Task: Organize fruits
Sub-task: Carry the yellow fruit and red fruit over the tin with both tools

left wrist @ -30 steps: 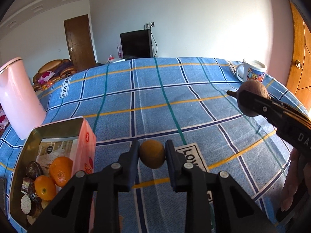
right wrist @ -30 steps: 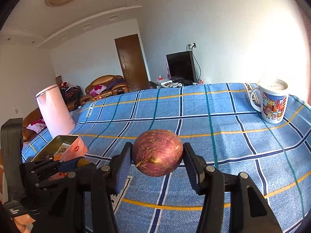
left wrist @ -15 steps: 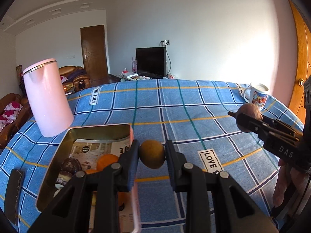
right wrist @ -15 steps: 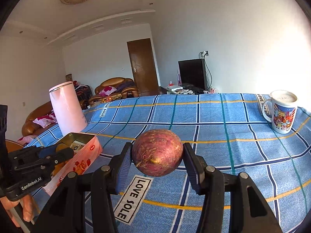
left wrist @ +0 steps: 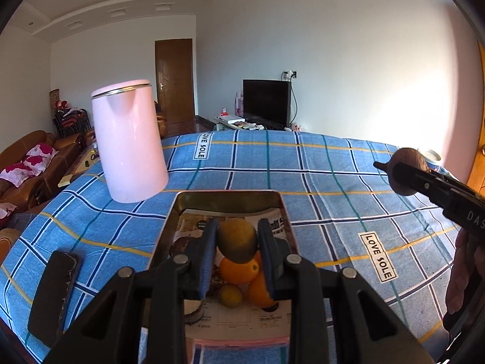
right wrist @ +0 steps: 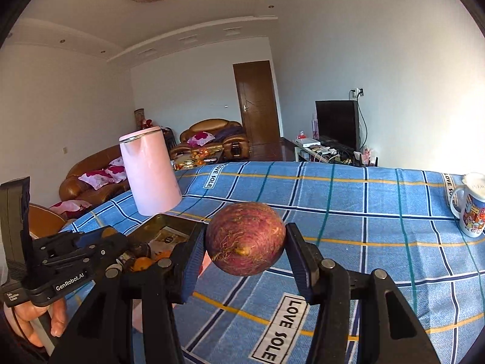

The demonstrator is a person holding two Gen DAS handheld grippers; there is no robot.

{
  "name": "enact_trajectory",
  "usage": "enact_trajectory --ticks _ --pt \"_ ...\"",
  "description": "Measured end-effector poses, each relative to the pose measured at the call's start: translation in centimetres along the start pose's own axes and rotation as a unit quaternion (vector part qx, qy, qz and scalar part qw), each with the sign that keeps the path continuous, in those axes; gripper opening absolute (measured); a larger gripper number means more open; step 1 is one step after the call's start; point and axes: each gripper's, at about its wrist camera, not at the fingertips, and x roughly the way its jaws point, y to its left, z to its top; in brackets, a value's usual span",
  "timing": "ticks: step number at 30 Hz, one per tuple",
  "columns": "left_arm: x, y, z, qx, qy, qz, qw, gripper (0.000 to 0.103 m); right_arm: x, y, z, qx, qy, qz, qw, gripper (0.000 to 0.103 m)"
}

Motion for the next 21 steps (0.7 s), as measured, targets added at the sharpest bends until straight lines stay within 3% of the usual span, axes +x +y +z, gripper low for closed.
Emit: enact_trajectory --ticks 21 --pt "1.1 3.2 -3.4 -0.029 0.03 -0.004 0.9991 0.029 6.1 7.7 0.3 -0.051 0.047 0.045 0.997 0.054"
